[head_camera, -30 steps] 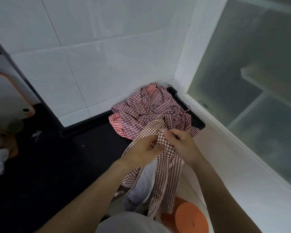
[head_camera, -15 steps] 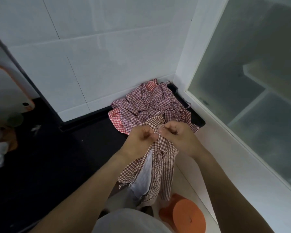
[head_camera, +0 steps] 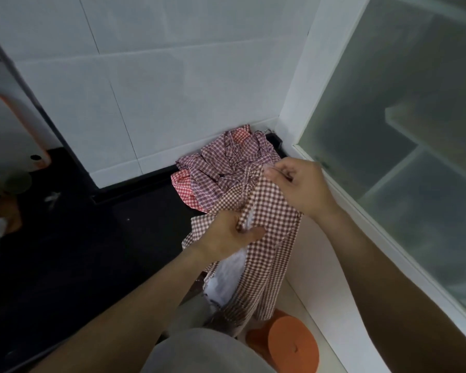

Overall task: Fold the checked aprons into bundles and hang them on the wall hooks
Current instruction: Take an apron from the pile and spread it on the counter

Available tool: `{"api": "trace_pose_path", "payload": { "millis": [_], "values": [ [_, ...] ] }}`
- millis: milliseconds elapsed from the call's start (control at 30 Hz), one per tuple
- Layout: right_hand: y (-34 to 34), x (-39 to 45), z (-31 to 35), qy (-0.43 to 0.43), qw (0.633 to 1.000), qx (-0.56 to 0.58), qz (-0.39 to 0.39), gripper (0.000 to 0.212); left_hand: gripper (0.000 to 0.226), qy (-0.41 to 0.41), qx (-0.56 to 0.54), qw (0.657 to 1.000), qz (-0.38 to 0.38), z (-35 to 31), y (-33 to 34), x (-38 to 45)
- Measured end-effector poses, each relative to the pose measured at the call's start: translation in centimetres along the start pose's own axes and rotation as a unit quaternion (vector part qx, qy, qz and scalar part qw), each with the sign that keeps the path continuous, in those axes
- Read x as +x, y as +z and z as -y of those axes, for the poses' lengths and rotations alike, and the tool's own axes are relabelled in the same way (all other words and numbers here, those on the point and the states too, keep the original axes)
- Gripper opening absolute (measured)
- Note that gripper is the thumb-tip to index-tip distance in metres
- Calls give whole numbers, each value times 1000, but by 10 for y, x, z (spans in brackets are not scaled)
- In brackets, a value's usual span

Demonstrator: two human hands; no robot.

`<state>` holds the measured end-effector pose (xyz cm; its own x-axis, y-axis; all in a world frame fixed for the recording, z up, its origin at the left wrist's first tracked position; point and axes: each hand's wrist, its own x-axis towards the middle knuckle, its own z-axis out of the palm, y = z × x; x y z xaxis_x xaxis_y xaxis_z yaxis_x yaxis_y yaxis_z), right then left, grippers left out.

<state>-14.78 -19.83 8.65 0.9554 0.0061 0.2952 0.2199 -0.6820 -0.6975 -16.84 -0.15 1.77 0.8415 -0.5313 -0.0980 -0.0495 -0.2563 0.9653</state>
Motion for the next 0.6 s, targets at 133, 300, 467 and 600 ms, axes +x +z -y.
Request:
{"api": "trace_pose_path", "payload": {
  "millis": [133, 300, 467, 600],
  "values": [
    [-7, 9, 3, -19, 999, -44, 7, 17, 48, -21, 21, 999, 27, -3, 3, 0],
    [-8, 20, -3, 14, 999, -22, -24, 15, 17, 0, -16, 1000, 20, -4, -7, -1],
    [-16, 28, -1, 66, 997, -24, -28, 18, 32, 10, -38, 999, 8, -1, -23, 1],
    [-27, 32, 0, 89, 996, -16, 20, 13, 34, -4, -10, 1000, 8, -1, -32, 1]
  ]
}}
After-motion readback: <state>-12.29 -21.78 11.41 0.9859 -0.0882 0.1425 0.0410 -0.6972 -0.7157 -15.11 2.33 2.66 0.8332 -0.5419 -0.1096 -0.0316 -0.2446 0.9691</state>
